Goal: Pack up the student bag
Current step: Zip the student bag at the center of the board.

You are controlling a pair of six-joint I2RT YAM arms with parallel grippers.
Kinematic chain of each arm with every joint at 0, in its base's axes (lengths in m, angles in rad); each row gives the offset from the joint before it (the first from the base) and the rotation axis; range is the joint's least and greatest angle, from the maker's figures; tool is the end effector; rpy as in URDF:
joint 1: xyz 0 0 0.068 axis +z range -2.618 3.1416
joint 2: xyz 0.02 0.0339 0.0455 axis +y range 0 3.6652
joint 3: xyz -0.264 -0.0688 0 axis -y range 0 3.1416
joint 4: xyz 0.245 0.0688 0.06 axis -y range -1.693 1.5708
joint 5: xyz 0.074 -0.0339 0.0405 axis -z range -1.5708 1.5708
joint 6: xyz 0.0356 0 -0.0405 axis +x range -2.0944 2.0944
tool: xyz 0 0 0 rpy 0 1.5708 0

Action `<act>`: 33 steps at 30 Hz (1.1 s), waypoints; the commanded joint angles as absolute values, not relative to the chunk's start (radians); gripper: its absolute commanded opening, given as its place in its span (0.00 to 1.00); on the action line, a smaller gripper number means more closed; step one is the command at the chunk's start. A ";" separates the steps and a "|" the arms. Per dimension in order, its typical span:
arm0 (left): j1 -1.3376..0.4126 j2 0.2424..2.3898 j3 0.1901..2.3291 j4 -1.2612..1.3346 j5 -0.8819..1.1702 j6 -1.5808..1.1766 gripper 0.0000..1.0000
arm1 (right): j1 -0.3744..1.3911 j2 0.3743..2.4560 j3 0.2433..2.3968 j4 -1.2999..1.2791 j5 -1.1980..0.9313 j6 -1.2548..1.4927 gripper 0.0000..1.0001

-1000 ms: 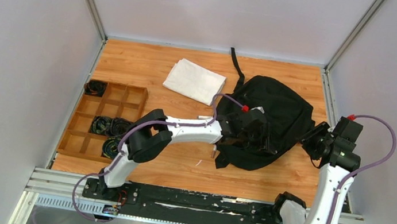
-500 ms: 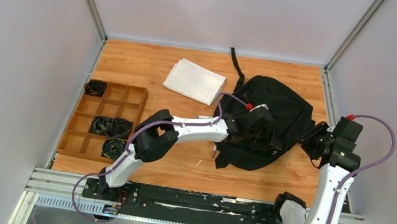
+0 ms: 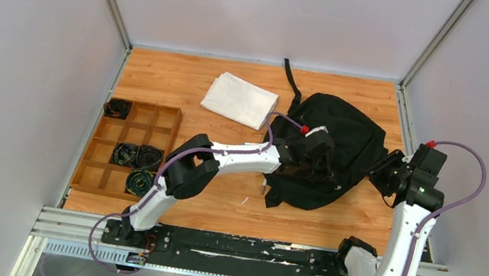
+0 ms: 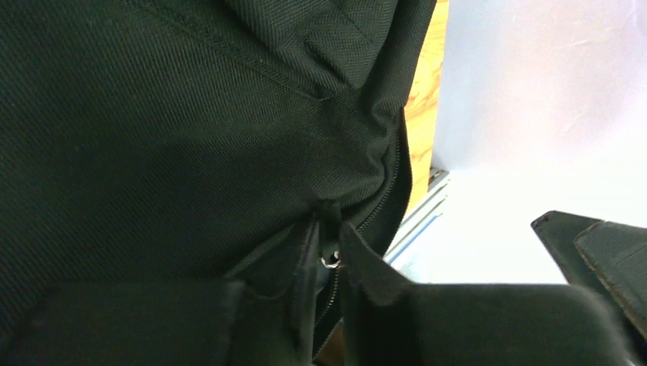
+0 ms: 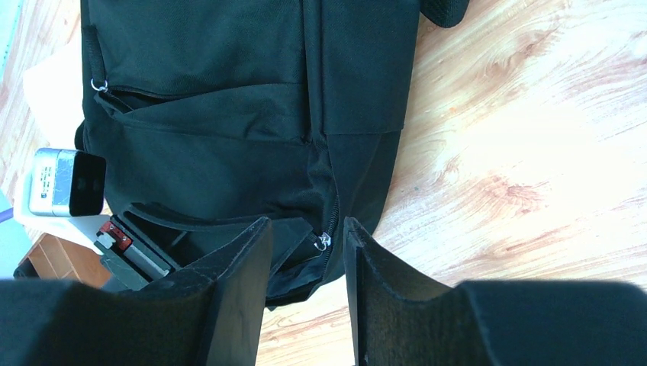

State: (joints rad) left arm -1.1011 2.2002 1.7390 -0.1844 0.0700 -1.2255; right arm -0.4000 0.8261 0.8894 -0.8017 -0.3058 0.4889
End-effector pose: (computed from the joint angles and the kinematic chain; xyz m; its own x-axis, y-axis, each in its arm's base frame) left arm 0.2282 -0.4550 0.2057 -0.9530 -0.1964 -0.2308 0.0534 0.6408 -0.7658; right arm 0.1530 -0.0531 0.3103 -0.4692 0.6846 -0.5577 0.4380 0.7289 0.5262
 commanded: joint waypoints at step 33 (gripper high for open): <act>-1.091 2.035 1.592 -0.067 0.023 -1.125 0.00 | -0.409 1.112 0.712 -0.590 -0.548 0.466 0.24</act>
